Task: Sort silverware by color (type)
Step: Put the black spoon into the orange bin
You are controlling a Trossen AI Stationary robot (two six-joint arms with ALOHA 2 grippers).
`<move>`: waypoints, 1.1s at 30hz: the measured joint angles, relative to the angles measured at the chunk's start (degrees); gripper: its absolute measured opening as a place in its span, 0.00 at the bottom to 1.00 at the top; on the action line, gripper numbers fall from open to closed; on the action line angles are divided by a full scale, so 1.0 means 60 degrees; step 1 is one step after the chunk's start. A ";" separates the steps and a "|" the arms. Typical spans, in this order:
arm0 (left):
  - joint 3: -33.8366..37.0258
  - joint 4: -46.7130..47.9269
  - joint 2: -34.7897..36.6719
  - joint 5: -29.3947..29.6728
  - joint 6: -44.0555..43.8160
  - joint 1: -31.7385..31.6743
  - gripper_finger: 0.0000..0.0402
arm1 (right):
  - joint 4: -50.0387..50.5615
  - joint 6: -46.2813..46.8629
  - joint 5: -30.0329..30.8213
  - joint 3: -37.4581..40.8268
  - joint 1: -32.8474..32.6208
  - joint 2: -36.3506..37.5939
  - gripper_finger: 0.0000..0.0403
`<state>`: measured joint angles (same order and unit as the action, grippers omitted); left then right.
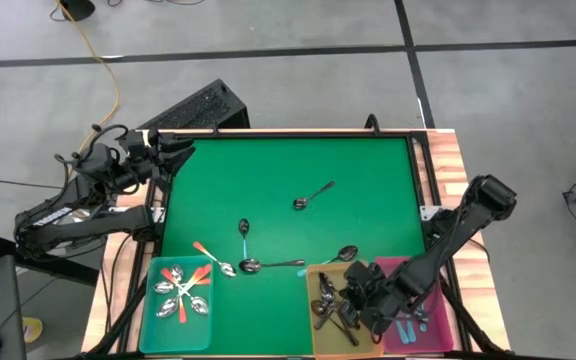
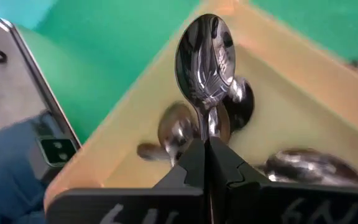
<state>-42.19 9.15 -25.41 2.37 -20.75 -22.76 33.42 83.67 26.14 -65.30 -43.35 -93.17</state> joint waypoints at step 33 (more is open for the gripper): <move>0.0000 0.0109 0.0004 -0.0003 -0.0015 -0.0001 0.30 | -0.0118 0.0174 -0.0339 0.0000 0.0116 -0.0764 0.03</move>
<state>-42.19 9.80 -25.39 2.35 -20.84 -22.76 32.71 84.72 24.11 -65.30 -42.65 -97.75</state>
